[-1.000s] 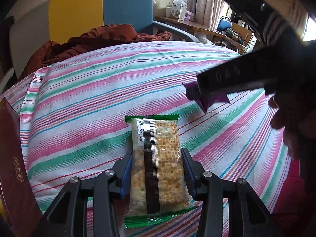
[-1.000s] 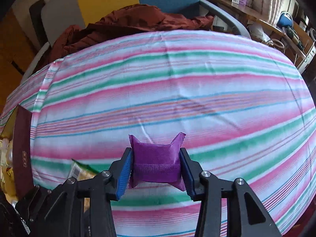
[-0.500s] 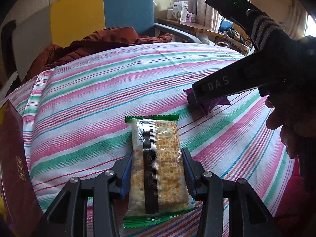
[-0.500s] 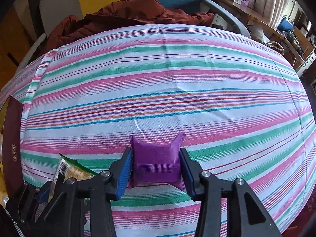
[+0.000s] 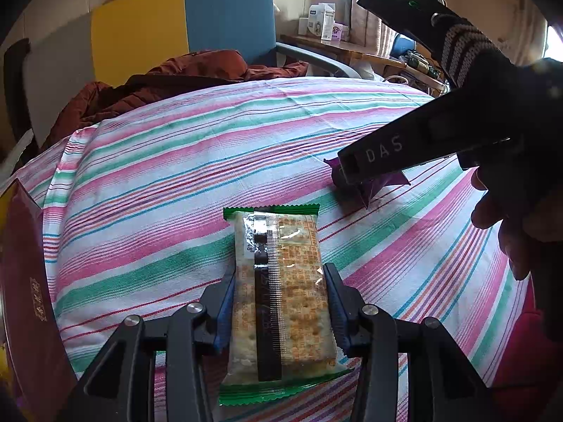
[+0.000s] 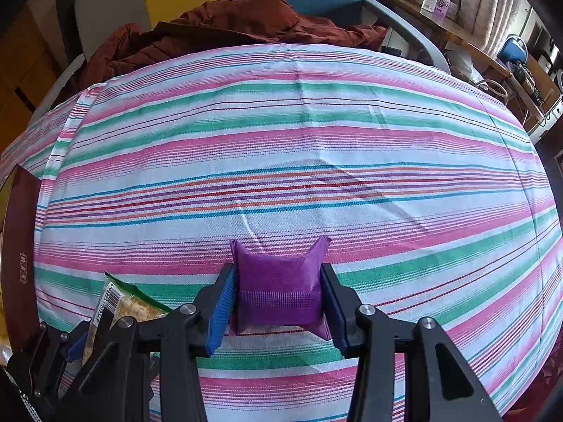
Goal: Organize objects
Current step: 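Carry the cracker packet and purple bag over the gold tray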
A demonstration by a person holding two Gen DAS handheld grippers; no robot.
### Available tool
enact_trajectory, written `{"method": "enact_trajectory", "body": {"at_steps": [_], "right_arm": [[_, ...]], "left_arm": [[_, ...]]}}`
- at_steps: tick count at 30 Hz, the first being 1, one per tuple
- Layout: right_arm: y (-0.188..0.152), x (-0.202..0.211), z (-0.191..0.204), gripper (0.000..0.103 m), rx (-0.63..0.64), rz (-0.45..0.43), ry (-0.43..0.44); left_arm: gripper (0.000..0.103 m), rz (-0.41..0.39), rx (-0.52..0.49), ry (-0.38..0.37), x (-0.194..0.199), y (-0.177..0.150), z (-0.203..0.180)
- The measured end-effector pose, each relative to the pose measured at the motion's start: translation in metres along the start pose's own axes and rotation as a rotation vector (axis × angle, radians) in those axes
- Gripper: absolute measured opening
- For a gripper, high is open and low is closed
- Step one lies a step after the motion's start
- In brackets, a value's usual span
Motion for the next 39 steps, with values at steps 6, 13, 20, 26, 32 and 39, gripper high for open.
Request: {"method": "enact_trajectory", "body": {"at_steps": [6, 13, 20, 26, 32, 39], "right_arm": [[-0.004, 0.003, 0.003, 0.047, 0.0, -0.005, 0.002], [-0.003, 0.011, 0.0, 0.047, -0.002, -0.026, 0.013], [0.005, 0.02, 0.0, 0.047, -0.001, -0.07, 0.053], [0.001, 0.031, 0.018, 0.047, 0.053, -0.102, 0.118], [-0.009, 0.036, 0.04, 0.047, 0.123, -0.106, 0.151], [-0.032, 0.082, 0.097, 0.047, 0.197, -0.132, 0.257]], "left_arm": [[0.046, 0.0, -0.001, 0.001, 0.0, 0.0, 0.0], [0.046, -0.001, -0.007, 0.009, 0.002, 0.0, 0.001], [0.045, 0.029, 0.006, -0.003, 0.01, 0.0, 0.001], [0.045, -0.05, 0.022, -0.018, 0.069, 0.005, 0.009], [0.045, -0.125, 0.109, 0.021, 0.135, -0.012, 0.05], [0.045, -0.158, 0.275, 0.125, 0.196, -0.063, 0.135]]}}
Point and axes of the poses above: each gripper's, at about its wrist camera, not at the fingertips, and x roughly against the way its jaws point, z to its left, y to its top, the point moved 7 cm from there along -x, roughly the way its jaws point, and after that the axes turned 9 degrees about -x, right-handed, at the moved point
